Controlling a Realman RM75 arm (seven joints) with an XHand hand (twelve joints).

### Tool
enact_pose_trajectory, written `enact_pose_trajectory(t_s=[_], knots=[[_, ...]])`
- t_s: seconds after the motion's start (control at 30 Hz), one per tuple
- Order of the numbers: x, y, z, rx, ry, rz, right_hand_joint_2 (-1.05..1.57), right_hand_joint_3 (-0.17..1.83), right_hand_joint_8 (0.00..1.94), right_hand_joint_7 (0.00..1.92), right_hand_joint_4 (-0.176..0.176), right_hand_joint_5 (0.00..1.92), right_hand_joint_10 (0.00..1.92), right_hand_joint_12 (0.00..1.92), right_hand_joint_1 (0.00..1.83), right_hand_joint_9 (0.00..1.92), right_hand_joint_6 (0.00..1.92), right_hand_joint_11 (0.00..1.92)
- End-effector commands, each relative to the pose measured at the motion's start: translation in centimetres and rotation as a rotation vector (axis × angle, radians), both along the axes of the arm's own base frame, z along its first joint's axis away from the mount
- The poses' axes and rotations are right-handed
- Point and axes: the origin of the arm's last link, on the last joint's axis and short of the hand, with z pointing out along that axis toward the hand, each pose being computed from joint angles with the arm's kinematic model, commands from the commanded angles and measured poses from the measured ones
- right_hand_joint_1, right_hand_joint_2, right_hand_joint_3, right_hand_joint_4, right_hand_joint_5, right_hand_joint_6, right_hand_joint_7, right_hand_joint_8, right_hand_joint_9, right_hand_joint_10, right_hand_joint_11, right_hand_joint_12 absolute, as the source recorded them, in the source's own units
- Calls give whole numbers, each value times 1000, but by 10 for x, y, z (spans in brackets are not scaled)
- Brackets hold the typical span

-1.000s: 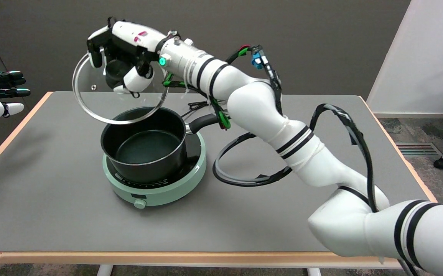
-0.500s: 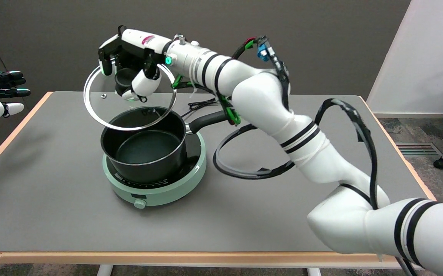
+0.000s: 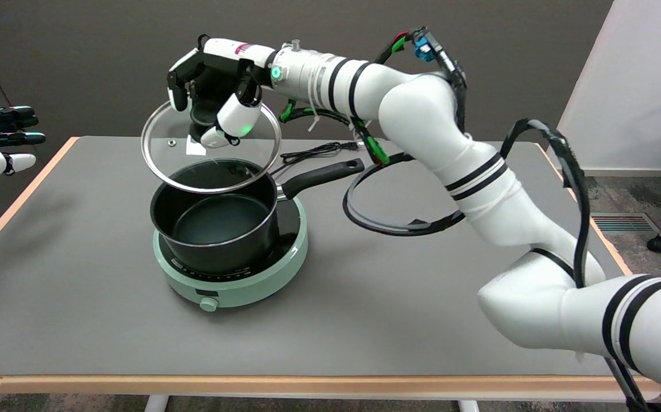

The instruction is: Place the pot lid onto the soup pot.

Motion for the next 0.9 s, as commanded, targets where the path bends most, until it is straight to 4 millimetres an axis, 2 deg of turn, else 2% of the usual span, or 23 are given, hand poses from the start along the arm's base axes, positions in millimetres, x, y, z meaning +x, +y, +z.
enact_pose_trajectory(t_s=[0.03,0.2,0.27,0.37,0.4,0.47,0.53,0.73,0.9], knots=[[-4,7,16,55,-3,-169,793,712,1291,918,173,693,1560,1874,1409,868,1261,843],[-6,9,12,72,19,-183,811,684,1307,918,171,694,1558,1876,1368,870,1262,841],[-6,8,10,76,14,-187,756,766,1241,920,176,696,1554,1879,1512,864,1255,838],[-12,7,7,77,9,-201,757,765,1245,919,176,694,1555,1880,1507,864,1259,838],[-14,6,5,79,4,-205,813,682,1309,916,167,696,1559,1874,1367,867,1260,840],[-18,5,3,75,-1,-213,812,683,1309,916,165,696,1560,1874,1367,866,1260,840],[-20,3,0,73,-10,-211,758,765,1246,918,165,691,1555,1888,1512,862,1258,836],[-25,2,-9,63,12,-208,758,765,1244,918,132,695,1556,1896,1512,862,1259,838],[-35,0,-17,60,27,-232,760,763,1247,916,130,693,1558,1899,1512,859,1261,837]])
